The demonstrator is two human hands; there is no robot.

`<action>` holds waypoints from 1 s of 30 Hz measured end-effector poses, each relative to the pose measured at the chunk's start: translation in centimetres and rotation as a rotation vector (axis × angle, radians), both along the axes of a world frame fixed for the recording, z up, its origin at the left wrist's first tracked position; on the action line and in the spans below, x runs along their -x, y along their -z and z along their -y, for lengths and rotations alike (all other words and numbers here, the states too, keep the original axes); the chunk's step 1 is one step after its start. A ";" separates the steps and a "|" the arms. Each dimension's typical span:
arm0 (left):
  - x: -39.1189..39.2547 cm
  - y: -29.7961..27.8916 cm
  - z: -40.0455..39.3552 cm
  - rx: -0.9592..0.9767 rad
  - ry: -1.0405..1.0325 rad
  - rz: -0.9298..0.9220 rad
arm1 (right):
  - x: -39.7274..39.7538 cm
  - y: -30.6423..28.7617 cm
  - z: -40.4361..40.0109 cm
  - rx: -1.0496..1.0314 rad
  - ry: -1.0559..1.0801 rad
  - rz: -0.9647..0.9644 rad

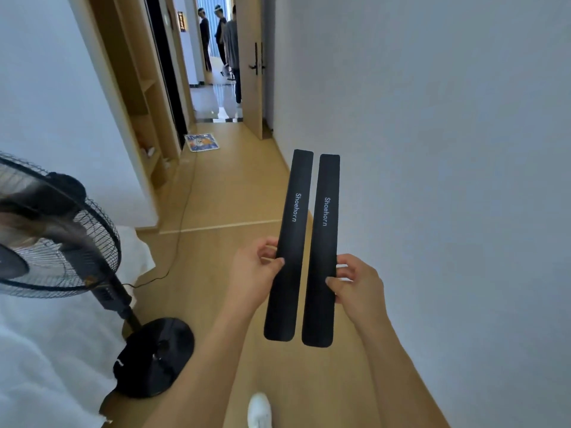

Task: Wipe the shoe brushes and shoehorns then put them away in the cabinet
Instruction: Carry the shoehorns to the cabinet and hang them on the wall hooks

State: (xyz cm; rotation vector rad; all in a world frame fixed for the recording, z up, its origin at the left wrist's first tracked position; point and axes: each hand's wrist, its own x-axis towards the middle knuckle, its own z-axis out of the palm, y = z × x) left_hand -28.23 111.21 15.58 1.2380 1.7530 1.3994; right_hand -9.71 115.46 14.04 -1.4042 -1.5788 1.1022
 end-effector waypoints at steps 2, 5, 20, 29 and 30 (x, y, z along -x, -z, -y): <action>1.1 0.5 -3.8 0.000 -0.020 0.009 | 1.1 0.2 -3.9 -0.004 -0.015 0.008; 3.1 0.8 -10.6 -0.009 -0.019 0.026 | 2.7 0.2 -10.6 -0.034 -0.022 0.023; 14.7 -1.7 -42.6 -0.023 -0.006 -0.047 | 14.7 -2.0 -42.2 -0.038 -0.025 0.012; 23.8 0.0 -57.8 0.018 -0.184 -0.106 | 24.4 0.7 -60.9 0.032 -0.200 -0.053; 24.9 -0.1 -59.8 0.028 -0.210 -0.103 | 25.5 0.6 -63.4 0.029 -0.227 -0.053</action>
